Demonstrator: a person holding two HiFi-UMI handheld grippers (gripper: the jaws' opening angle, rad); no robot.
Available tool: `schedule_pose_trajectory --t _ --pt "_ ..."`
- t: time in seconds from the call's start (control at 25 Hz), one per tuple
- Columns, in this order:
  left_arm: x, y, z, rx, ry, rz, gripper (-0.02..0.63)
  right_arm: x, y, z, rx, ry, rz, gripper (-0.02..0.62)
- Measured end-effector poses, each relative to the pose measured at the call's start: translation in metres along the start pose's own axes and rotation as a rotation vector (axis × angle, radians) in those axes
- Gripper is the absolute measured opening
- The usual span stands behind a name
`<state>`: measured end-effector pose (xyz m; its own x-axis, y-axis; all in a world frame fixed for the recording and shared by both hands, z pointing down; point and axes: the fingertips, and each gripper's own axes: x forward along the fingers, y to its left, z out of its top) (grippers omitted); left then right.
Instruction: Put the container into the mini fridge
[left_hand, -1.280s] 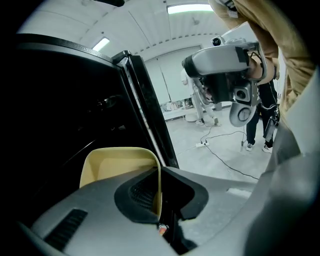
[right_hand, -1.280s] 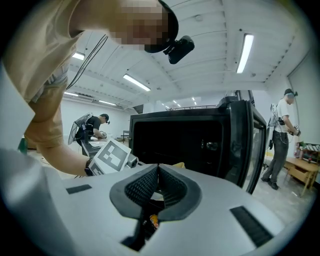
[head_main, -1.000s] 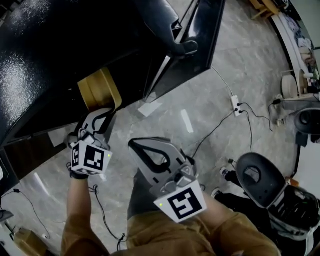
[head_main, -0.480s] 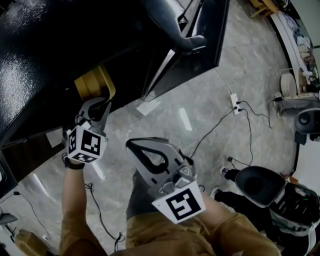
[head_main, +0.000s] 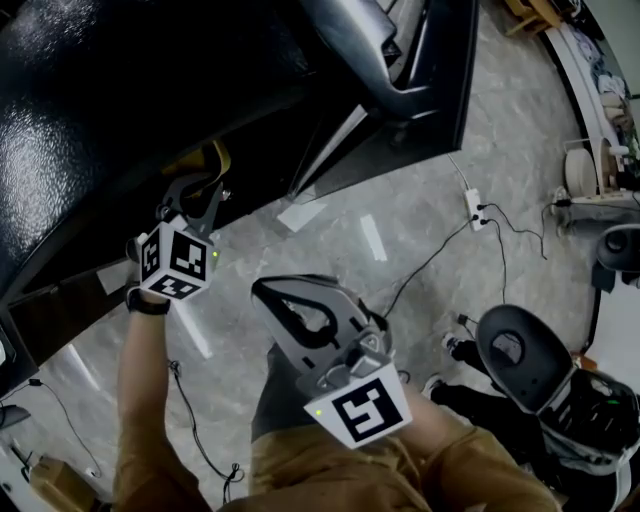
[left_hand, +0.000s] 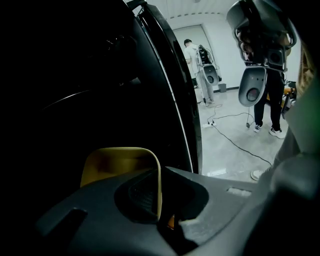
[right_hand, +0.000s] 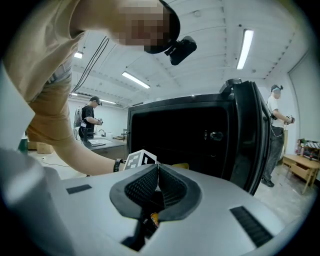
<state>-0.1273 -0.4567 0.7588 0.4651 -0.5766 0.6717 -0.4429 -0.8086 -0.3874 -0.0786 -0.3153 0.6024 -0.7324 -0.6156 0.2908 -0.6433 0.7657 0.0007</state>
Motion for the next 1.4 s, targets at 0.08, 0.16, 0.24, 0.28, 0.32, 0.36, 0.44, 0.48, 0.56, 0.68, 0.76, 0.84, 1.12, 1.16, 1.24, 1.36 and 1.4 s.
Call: schedule_pose_trajectory --t 0.08,0.16,0.24,0.28,0.32,0.36,0.44,0.48,0.56,0.68,0.76,0.84,1.12,1.16,1.24,1.36,1.4 --pt "0.002 0.005 -0.003 -0.002 0.009 0.006 0.016 0.003 -0.001 0.001 0.001 -0.001 -0.001 0.002" --pt "0.005 0.01 -0.007 -0.01 0.014 0.006 0.015 0.008 -0.001 0.001 0.005 0.002 -0.003 0.002" --pt "0.01 0.013 -0.012 -0.016 0.019 0.003 0.016 0.014 -0.003 0.0 0.007 0.003 -0.006 0.002" --pt "0.013 0.015 -0.015 -0.02 0.022 0.003 0.016 0.016 -0.003 0.0 0.007 0.005 -0.007 0.002" --pt "0.014 0.017 -0.018 -0.024 0.025 0.004 0.017 0.018 -0.004 -0.001 0.006 0.007 -0.007 0.002" --pt "0.016 0.019 -0.02 -0.029 0.03 0.007 0.017 0.019 -0.004 -0.001 0.005 0.008 -0.008 0.002" --pt "0.018 0.024 -0.024 -0.034 0.044 0.017 0.017 0.02 -0.005 -0.001 0.006 0.009 -0.013 0.002" --pt "0.019 0.027 -0.026 -0.036 0.049 0.021 0.015 0.02 -0.006 -0.001 0.008 0.009 -0.016 0.002" --pt "0.02 0.03 -0.026 -0.038 0.056 0.03 0.016 0.018 -0.005 -0.001 0.01 0.009 -0.018 0.002" --pt "0.018 0.032 -0.023 -0.032 0.067 0.047 0.017 0.012 -0.003 0.0 0.01 0.004 -0.016 0.002" --pt "0.018 0.035 -0.024 -0.033 0.073 0.059 0.017 0.01 0.0 0.0 0.011 0.002 -0.014 0.002" --pt "0.02 0.038 -0.028 -0.044 0.082 0.066 0.017 0.012 0.001 -0.001 0.011 0.004 -0.013 0.002" --pt "0.038 0.048 -0.028 -0.114 0.06 0.06 0.022 0.019 -0.009 -0.006 0.019 0.009 -0.018 0.002" --pt "0.039 0.049 -0.026 -0.121 0.051 0.064 0.023 0.019 -0.012 -0.008 0.02 0.011 -0.019 0.002" --pt "0.043 0.051 -0.022 -0.128 0.037 0.074 0.026 0.019 -0.018 -0.011 0.025 0.014 -0.022 0.002" --pt "0.05 0.054 -0.021 -0.145 0.026 0.095 0.051 0.018 -0.026 -0.017 0.033 0.018 -0.024 0.002" --pt "0.052 0.055 -0.022 -0.151 0.025 0.101 0.065 0.017 -0.027 -0.018 0.037 0.017 -0.024 0.002"
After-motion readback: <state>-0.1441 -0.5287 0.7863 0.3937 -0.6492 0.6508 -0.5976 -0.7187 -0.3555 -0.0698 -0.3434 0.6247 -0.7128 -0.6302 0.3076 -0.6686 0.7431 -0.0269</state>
